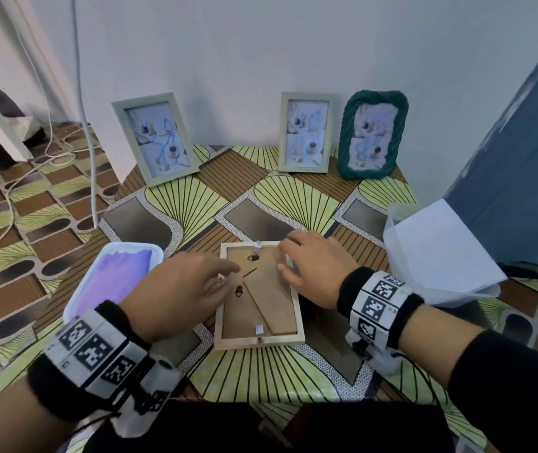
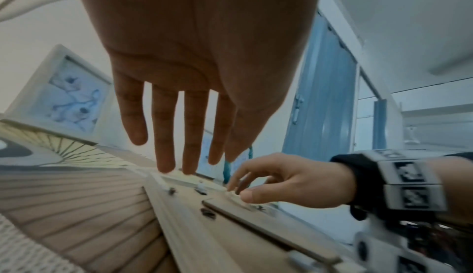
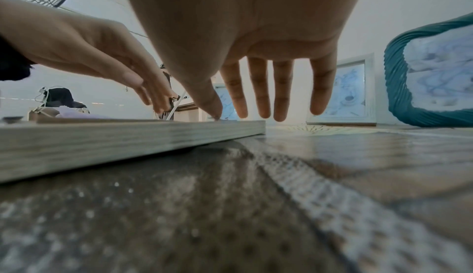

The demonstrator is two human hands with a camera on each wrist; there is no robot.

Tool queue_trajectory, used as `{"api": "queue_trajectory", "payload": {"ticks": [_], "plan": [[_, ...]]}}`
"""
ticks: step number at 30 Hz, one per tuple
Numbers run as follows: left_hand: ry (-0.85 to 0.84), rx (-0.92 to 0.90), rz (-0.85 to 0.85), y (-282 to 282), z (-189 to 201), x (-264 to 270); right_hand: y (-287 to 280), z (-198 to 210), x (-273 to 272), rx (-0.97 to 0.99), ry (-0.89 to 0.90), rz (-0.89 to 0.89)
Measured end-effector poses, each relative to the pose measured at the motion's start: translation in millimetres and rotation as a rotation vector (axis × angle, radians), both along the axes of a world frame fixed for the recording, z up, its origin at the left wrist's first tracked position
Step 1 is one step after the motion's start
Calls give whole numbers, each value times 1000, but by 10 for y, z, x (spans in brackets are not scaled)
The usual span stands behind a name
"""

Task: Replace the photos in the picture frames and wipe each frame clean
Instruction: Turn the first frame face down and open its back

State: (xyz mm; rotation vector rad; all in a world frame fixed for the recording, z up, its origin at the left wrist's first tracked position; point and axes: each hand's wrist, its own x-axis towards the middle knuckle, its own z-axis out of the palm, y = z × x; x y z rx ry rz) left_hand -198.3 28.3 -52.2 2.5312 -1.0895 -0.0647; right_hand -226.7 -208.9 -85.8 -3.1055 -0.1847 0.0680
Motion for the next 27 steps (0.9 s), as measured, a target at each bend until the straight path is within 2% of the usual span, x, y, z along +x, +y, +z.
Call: {"api": "queue_trajectory", "payload": {"ticks": [4, 9, 11, 14, 19, 23, 27], "plan": [[12, 225, -166, 154, -2, -204, -32, -33, -20, 7, 86, 31], [-155, 465, -174, 336, -129, -465, -116, -49, -90, 17, 149, 57], [-129, 535, -141, 371, -193, -479, -156, -42, -155, 9, 153, 44], [31, 536, -91, 402, -276, -364, -177, -7, -312, -28, 117, 28], [149, 508, -93, 309, -250, -31, -112, 68, -626, -49, 54, 20], [166, 556, -136, 163, -277, 197, -90, 92, -797, -7, 34, 35], [150, 564, -173, 38, -330, 287, -114, 99, -814, 133, 55, 77]]}}
